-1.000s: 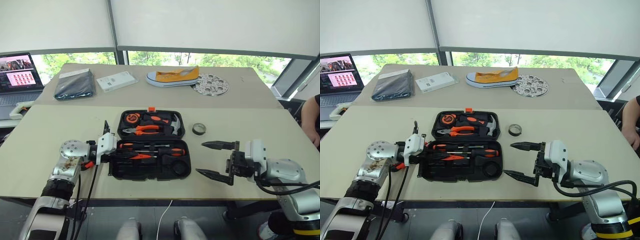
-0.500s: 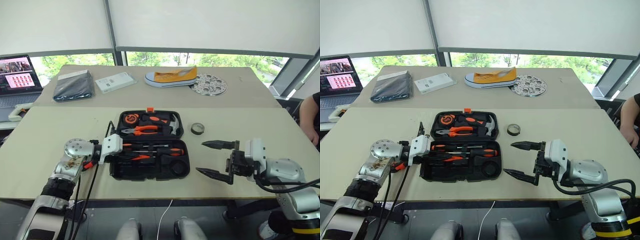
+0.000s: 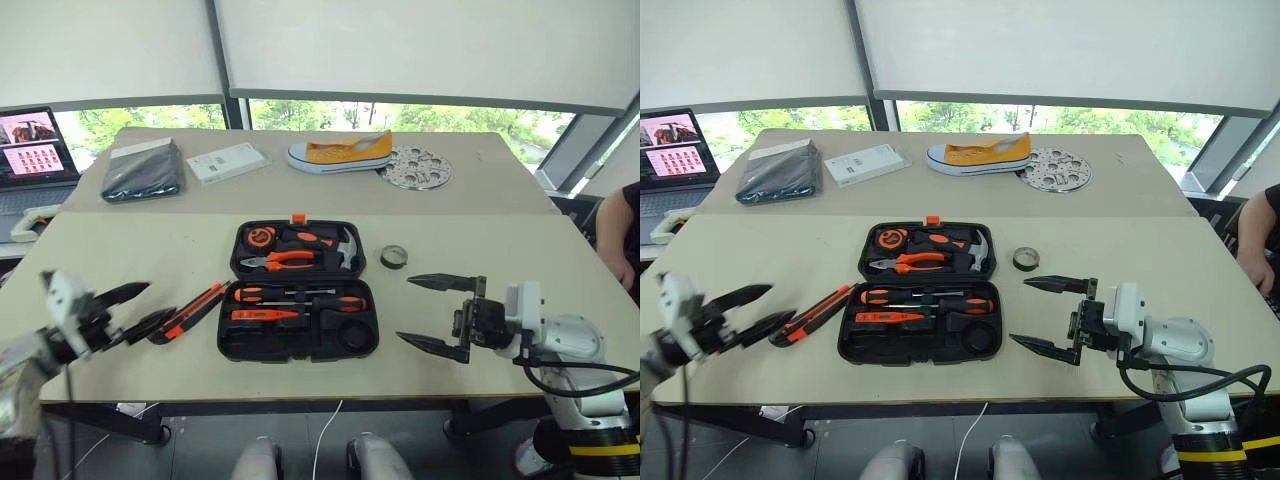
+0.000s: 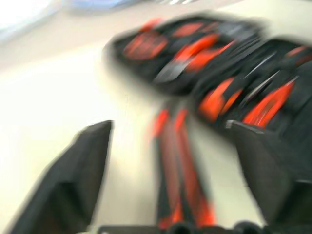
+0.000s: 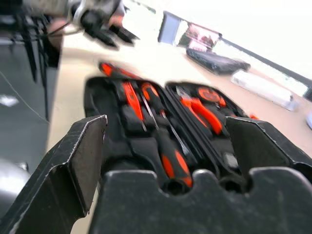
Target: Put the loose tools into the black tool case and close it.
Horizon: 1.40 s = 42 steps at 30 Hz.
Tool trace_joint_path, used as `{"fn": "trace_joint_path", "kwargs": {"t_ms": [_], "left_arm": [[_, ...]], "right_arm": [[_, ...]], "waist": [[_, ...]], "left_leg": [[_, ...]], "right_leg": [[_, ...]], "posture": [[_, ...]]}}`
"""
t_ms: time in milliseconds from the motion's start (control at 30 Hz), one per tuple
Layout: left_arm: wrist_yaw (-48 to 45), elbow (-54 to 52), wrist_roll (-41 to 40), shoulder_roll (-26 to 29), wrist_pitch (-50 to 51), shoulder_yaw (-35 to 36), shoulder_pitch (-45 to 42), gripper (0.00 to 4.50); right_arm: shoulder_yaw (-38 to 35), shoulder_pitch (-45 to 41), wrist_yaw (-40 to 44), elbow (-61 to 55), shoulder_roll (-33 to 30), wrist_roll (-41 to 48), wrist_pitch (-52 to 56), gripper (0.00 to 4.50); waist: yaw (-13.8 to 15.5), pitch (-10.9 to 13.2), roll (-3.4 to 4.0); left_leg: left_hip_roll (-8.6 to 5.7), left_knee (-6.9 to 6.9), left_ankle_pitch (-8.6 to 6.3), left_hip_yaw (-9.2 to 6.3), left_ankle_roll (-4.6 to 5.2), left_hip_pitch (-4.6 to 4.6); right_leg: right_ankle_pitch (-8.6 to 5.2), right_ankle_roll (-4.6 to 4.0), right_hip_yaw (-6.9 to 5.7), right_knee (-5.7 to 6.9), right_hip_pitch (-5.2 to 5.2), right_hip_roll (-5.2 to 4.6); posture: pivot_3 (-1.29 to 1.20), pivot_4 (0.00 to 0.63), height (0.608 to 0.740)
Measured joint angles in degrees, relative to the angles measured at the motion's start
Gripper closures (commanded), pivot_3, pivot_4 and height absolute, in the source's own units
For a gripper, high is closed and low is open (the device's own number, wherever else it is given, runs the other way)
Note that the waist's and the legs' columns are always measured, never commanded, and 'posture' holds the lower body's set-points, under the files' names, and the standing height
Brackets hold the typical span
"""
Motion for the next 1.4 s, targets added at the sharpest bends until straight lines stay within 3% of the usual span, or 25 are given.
{"fn": "trace_joint_path", "kwargs": {"t_ms": [200, 267, 433, 600, 833, 933, 1000, 1100, 1267, 1400], "left_arm": [[-0.2, 6.3, 1.0, 2.9, 1.7, 6.8, 11.0, 0.04], [-0.8, 6.4, 1.0, 3.3, 3.2, 7.1, 12.0, 0.04], [-0.6, 1.1, 0.3, 3.3, 6.1, 6.4, 10.3, 0.04], [2.5, -7.0, -0.5, 2.4, 10.3, 0.2, 2.4, 0.04], [8.2, -7.9, 5.2, 0.0, 14.0, -13.3, -6.6, 0.04], [10.2, -5.5, 8.5, -0.4, 12.6, -15.7, -10.1, 0.68], [11.3, -3.8, 10.1, -1.7, 11.7, -17.1, -12.6, 1.59], [11.0, -3.4, 10.1, -3.3, 12.9, -18.4, -14.9, 2.55], [10.8, -1.3, 9.9, -4.3, 13.3, -18.4, -16.8, 2.71], [9.6, 7.7, 10.1, -3.5, 3.4, -13.8, -17.3, 2.71]], "right_arm": [[1.5, 3.7, -0.2, -7.3, 1.3, 4.1, 3.4, 0.00], [2.0, 4.2, -0.3, -9.4, 1.3, 4.1, 4.5, 0.00], [0.8, 3.2, -1.1, -9.4, 0.0, 4.1, 6.1, 0.00], [0.1, 1.4, -1.1, -8.5, -0.7, 4.1, 6.9, 0.00], [0.9, 1.1, -1.2, -8.6, -0.6, 3.9, 7.8, 0.00], [0.9, 1.1, -1.3, -8.6, -0.7, 3.9, 7.8, 0.00], [1.0, 1.1, -1.3, -8.5, -0.6, 3.9, 7.8, 0.00], [1.0, 1.2, -1.3, -8.5, -0.6, 3.9, 7.8, 0.00], [1.0, 1.7, -1.9, -8.5, -0.6, 3.8, 7.8, 0.00], [0.9, 3.7, -2.4, -8.9, -0.7, 3.7, 7.8, 0.00]], "waist": [[0.6, 0.0, -0.01], [0.9, 0.0, -0.01], [1.5, 0.0, -0.07], [1.5, 0.0, -0.06], [0.6, 0.0, -0.06], [0.7, 0.0, -0.05], [0.8, 0.0, -0.05], [1.1, 0.0, -0.05], [1.3, 0.0, -0.05], [0.8, 0.0, -0.06]], "left_leg": [[0.07, -0.01, -0.02, 0.01, -0.04, -0.02], [0.06, -0.01, -0.32, 0.01, -0.53, -0.02], [0.06, 0.00, -0.35, 0.03, -0.59, -0.03], [-0.01, 0.00, -0.20, 0.10, -0.34, -0.08], [0.02, -0.03, -0.11, 0.11, -0.18, -0.09], [0.00, -0.02, -0.11, 0.11, -0.17, -0.05], [-0.03, -0.01, -0.10, 0.11, -0.17, -0.05], [-0.07, 0.00, -0.10, 0.11, -0.17, -0.06], [-0.06, 0.00, -0.10, 0.11, -0.17, -0.05], [0.00, 0.00, -0.10, 0.11, -0.17, -0.08]], "right_leg": [[-0.24, -0.39, -0.06, -0.03, -0.04, -0.18], [-0.24, -0.39, -0.06, -0.05, -0.06, -0.24], [-0.24, -0.39, -0.09, -0.10, -0.07, -0.26], [-0.23, -0.39, -0.10, -0.07, -0.04, -0.13], [-0.05, -0.08, -0.05, -0.04, -0.07, 0.02], [-0.04, -0.06, -0.05, -0.03, -0.04, 0.02], [0.00, 0.00, -0.02, -0.04, 0.00, 0.01], [0.01, 0.03, -0.01, -0.06, 0.01, -0.04], [0.01, 0.04, 0.00, -0.05, 0.00, -0.01], [0.01, 0.01, 0.00, -0.05, -0.06, 0.03]], "posture": [[0.00, 0.150, 0.740], [0.00, 0.150, 0.740], [0.00, 0.150, 0.740], [0.00, 0.150, 0.740], [0.00, 0.150, 0.740], [0.00, 0.150, 0.740], [0.00, 0.150, 0.740], [0.00, 0.150, 0.740], [0.00, 0.150, 0.740], [0.00, 0.150, 0.740]]}}
